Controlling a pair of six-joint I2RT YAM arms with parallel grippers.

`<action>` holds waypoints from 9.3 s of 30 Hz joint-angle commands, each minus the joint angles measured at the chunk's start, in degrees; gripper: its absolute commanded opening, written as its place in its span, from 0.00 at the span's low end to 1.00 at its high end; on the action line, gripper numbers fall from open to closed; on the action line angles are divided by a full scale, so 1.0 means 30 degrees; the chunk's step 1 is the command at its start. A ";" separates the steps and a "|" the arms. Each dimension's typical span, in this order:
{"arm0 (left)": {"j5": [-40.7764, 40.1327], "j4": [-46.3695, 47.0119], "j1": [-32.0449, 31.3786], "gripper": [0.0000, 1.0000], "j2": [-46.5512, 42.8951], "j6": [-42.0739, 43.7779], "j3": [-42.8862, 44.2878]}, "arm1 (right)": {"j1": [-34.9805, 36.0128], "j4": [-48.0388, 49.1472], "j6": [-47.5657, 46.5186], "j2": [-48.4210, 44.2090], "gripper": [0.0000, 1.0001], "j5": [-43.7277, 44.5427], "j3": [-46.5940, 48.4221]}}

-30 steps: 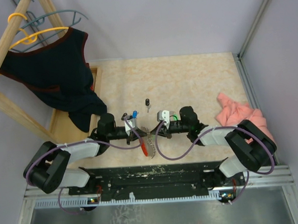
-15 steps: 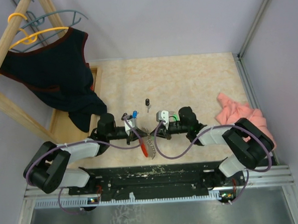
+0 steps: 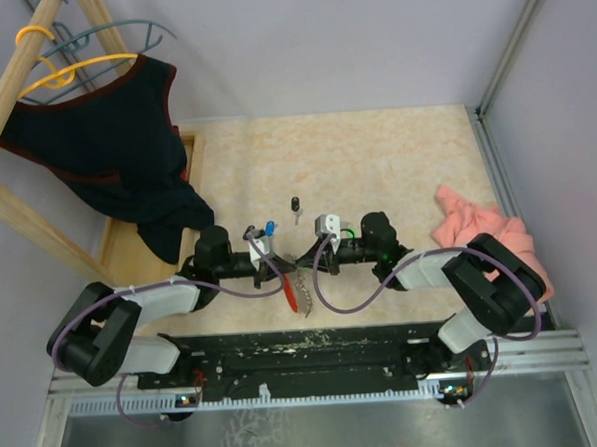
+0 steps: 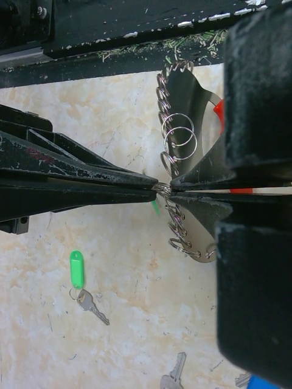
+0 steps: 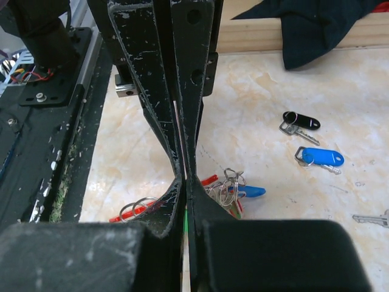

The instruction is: Put the keys on the keyring

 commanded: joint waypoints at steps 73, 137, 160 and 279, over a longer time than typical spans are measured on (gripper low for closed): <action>0.0587 0.1800 -0.0068 0.02 -0.0040 -0.0566 -0.0053 | -0.0129 -0.0626 -0.1132 -0.1354 0.00 0.1450 -0.0686; -0.0514 0.4917 0.0136 0.02 -0.0013 -0.2647 -0.1222 | 0.0753 -1.5370 0.3449 -0.6295 0.00 1.0226 0.1234; 0.1806 0.6104 0.0542 0.02 0.0375 -0.3187 -0.1183 | 0.0254 -0.5732 -0.0503 -0.3802 0.00 0.1119 0.0643; -0.2071 1.0524 0.0788 0.02 0.0600 -0.5958 -0.2945 | 0.0053 -0.8512 0.3974 -0.5121 0.00 0.6824 0.0324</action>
